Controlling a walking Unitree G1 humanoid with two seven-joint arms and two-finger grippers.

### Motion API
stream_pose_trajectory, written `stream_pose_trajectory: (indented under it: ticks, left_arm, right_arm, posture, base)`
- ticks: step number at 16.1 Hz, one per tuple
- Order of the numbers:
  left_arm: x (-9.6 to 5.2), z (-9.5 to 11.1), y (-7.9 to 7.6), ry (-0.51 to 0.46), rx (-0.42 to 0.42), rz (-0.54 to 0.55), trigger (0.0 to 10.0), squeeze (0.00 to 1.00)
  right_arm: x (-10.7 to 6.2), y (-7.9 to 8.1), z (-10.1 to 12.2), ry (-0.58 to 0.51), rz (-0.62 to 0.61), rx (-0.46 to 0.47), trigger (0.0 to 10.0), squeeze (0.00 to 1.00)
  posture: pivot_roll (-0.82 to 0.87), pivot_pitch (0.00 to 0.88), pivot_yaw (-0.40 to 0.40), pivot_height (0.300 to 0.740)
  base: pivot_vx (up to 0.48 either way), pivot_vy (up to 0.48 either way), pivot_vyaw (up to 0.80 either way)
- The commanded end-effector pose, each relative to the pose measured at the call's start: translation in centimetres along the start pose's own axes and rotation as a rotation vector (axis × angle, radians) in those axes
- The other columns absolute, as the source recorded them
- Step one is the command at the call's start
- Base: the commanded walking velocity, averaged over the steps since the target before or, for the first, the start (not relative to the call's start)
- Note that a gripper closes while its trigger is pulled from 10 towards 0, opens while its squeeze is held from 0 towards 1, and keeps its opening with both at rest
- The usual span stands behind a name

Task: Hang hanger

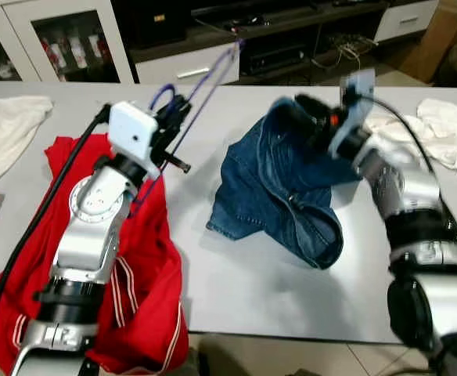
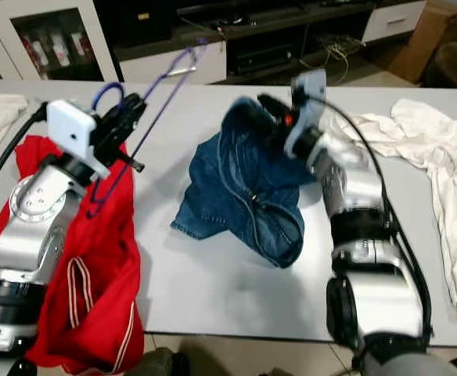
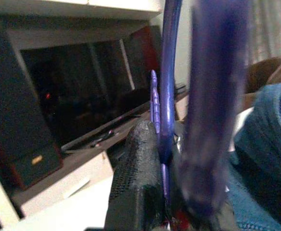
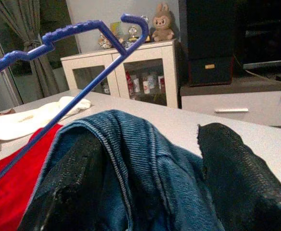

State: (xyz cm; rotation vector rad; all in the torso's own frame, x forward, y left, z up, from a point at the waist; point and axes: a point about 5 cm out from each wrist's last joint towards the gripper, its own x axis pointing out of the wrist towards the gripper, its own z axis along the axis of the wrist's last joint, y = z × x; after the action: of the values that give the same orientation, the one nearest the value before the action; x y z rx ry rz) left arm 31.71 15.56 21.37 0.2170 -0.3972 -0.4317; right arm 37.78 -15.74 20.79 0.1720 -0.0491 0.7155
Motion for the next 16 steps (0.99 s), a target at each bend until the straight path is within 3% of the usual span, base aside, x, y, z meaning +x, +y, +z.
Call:
stream_pose_trajectory:
  ticks: [1,2,3,5,8,10,11,13,15,16]
  left_arm:
    - [-0.3,0.5,0.5,-0.020,-0.013,0.051,10.0,0.00]
    - [-0.3,0.5,0.6,-0.024,-0.021,0.073,10.0,0.00]
    - [-0.7,0.5,0.7,-0.025,-0.032,0.111,10.0,0.00]
    - [-0.8,0.5,0.2,-0.009,-0.028,0.092,10.0,0.00]
    - [-1.1,0.2,-0.8,0.034,0.033,-0.019,10.0,0.00]
    - [-1.5,0.0,-1.4,0.076,0.064,-0.079,10.0,0.00]
    - [-1.6,0.0,-1.5,0.084,0.066,-0.085,10.0,0.00]
    - [-2.4,-0.2,-1.9,0.110,0.048,-0.084,10.0,0.00]
    - [-3.6,-0.2,-3.0,0.110,0.029,-0.099,10.0,0.00]
    - [-4.0,-0.3,-3.4,0.116,0.034,-0.111,10.0,0.00]
  right_arm:
    - [0.1,0.3,1.3,-0.069,0.003,-0.031,10.0,0.00]
    - [-0.1,0.3,1.3,-0.083,-0.007,-0.027,10.0,0.00]
    - [-0.3,0.6,-0.6,0.013,-0.028,-0.140,10.0,0.09]
    - [-0.9,1.6,-3.1,0.228,0.024,-0.410,10.0,1.00]
    - [-1.8,0.8,-3.1,0.422,0.085,-0.755,10.0,1.00]
    - [-2.5,-0.2,-2.1,0.487,0.083,-0.907,10.0,0.96]
    - [-2.6,-0.4,-1.8,0.492,0.082,-0.925,10.0,0.81]
    - [-3.3,-0.3,-1.3,0.465,0.091,-0.935,10.0,0.00]
    - [-4.4,0.8,-1.8,0.398,0.130,-0.891,10.0,0.00]
    - [-4.9,1.3,-2.3,0.391,0.154,-0.846,10.0,1.00]
  posture:
    - [-0.01,0.000,0.061,0.736]
    - [-0.01,0.000,0.061,0.736]
    - [-0.01,0.000,0.059,0.736]
    - [-0.01,0.000,0.059,0.736]
    - [-0.01,0.000,0.055,0.736]
    - [-0.01,0.000,0.053,0.736]
    - [-0.01,0.000,0.049,0.736]
    - [0.00,0.000,0.043,0.736]
    - [0.00,0.000,0.047,0.736]
    - [0.00,0.000,0.054,0.736]
  base:
    - [0.000,0.000,0.00]
    - [0.000,0.000,0.00]
    - [0.000,0.000,0.00]
    - [0.000,0.000,0.00]
    - [0.000,0.000,0.00]
    - [0.000,0.000,0.00]
    - [0.000,0.000,0.00]
    - [0.000,0.000,0.00]
    - [0.000,0.000,0.00]
    - [0.000,0.000,0.00]
